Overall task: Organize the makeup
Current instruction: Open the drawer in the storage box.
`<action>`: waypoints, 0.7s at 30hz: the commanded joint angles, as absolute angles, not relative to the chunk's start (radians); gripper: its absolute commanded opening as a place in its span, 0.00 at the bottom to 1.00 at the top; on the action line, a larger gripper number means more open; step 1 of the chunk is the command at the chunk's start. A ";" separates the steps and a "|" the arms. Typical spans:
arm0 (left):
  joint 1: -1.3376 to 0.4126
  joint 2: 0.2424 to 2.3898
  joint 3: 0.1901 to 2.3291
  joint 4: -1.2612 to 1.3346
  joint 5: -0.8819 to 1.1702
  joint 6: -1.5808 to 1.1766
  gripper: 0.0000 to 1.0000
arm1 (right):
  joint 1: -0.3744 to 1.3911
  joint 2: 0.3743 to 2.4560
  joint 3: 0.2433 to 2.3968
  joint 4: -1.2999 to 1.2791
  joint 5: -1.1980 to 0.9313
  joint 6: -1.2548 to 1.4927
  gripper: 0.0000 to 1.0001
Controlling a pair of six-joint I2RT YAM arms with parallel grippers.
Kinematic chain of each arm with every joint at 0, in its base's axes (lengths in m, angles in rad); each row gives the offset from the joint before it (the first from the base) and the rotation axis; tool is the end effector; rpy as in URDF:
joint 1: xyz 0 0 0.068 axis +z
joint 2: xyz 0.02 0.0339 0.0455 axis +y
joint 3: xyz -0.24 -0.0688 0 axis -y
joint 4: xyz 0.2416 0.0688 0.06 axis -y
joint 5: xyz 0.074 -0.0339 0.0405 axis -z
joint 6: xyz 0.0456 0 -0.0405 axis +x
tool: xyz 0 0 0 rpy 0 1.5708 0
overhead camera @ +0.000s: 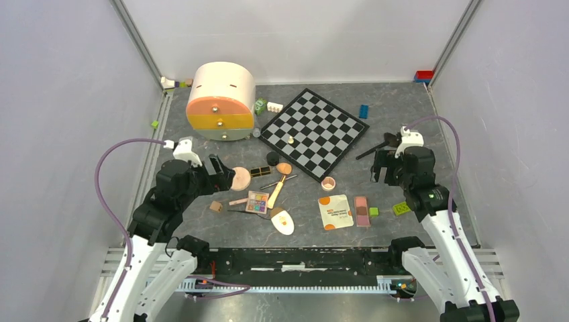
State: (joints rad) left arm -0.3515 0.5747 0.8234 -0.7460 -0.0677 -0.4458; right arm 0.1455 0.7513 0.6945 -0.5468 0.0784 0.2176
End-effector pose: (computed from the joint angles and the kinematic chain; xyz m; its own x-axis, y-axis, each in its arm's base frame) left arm 0.1353 -0.0463 0.3046 -0.5282 -0.2645 -0.8069 0.0665 0.9345 -0.3498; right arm 0.1861 0.0237 0.2557 -0.5658 0.1346 -0.8135 0.0424 0.9900 0.1343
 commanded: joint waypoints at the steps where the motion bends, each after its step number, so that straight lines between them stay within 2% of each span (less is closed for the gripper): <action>1: -0.357 0.559 0.819 -0.687 -0.080 -0.449 1.00 | 0.144 0.746 0.668 -0.521 0.054 0.207 0.98; 8: -0.357 0.583 0.811 -0.705 -0.144 -0.475 1.00 | 0.144 0.741 0.642 -0.500 0.075 0.227 0.97; 16: -0.357 0.633 0.820 -0.732 -0.193 -0.497 1.00 | 0.144 0.732 0.627 -0.520 0.211 0.284 0.97; 21: -0.357 0.658 0.829 -0.749 -0.217 -0.510 1.00 | 0.144 0.742 0.523 -0.443 0.089 0.351 0.98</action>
